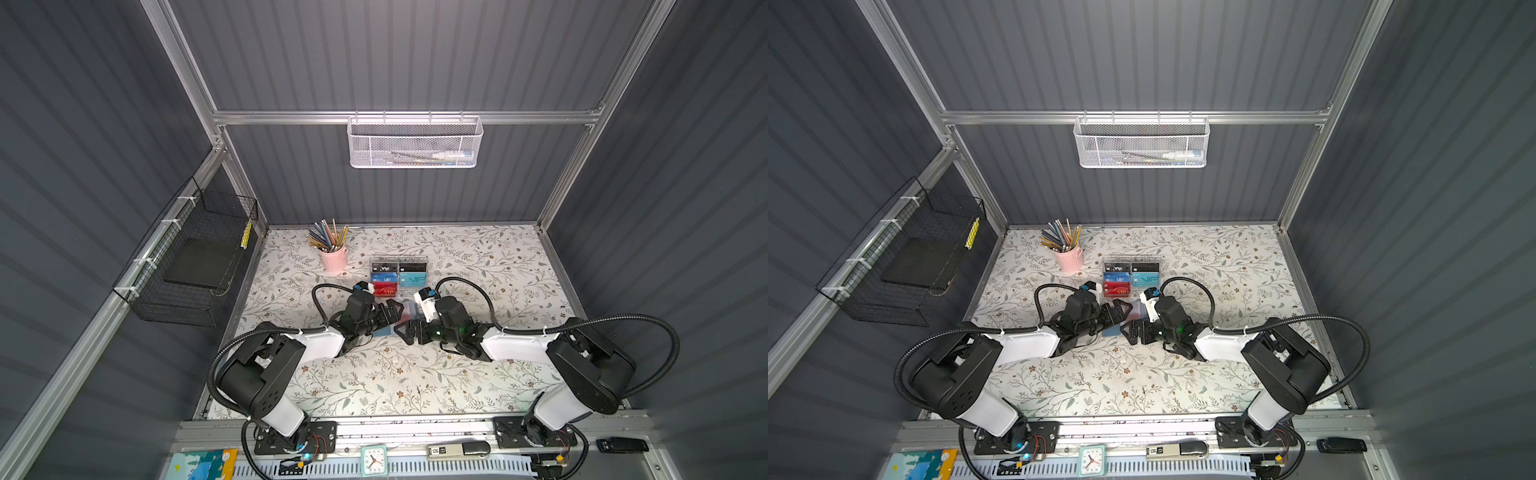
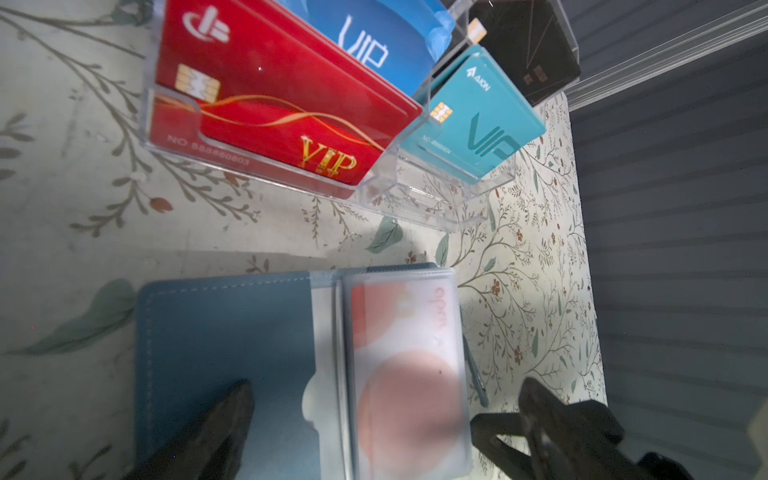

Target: Take the credit cards out of the card holder

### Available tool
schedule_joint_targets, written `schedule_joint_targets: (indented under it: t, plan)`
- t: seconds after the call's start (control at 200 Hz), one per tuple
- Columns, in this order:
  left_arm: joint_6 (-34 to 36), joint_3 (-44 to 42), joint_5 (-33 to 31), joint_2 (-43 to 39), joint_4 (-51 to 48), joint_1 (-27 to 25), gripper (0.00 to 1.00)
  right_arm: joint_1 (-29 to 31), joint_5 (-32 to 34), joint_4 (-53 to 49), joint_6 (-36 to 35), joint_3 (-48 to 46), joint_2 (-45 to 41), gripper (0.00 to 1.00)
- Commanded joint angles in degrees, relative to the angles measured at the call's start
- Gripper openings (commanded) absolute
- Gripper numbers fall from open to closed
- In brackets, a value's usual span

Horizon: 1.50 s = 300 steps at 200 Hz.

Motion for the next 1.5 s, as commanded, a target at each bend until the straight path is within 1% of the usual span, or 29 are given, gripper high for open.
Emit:
schedule_joint_targets:
  t: [0.0, 0.545, 0.951, 1.496]
  plan:
    - [-0.7, -1.2, 0.1, 1.1, 1.2, 0.5, 1.0, 1.1, 1.3, -1.2, -1.7, 1.1, -1.0, 0.99]
    - [-0.9, -2.3, 0.5, 1.2, 2.2, 1.1, 1.0, 2.0, 2.9, -3.0, -2.7, 2.5, -2.1, 0.99]
    - [-0.7, -2.2, 0.9, 1.7, 2.1, 1.4, 1.0, 2.0, 2.1, -2.5, -2.8, 4.7, 2.2, 0.99]
    - [-0.7, -2.2, 1.2, 2.4, 2.4, 1.9, 1.0, 2.0, 3.9, -2.2, -3.2, 1.8, 1.2, 0.99]
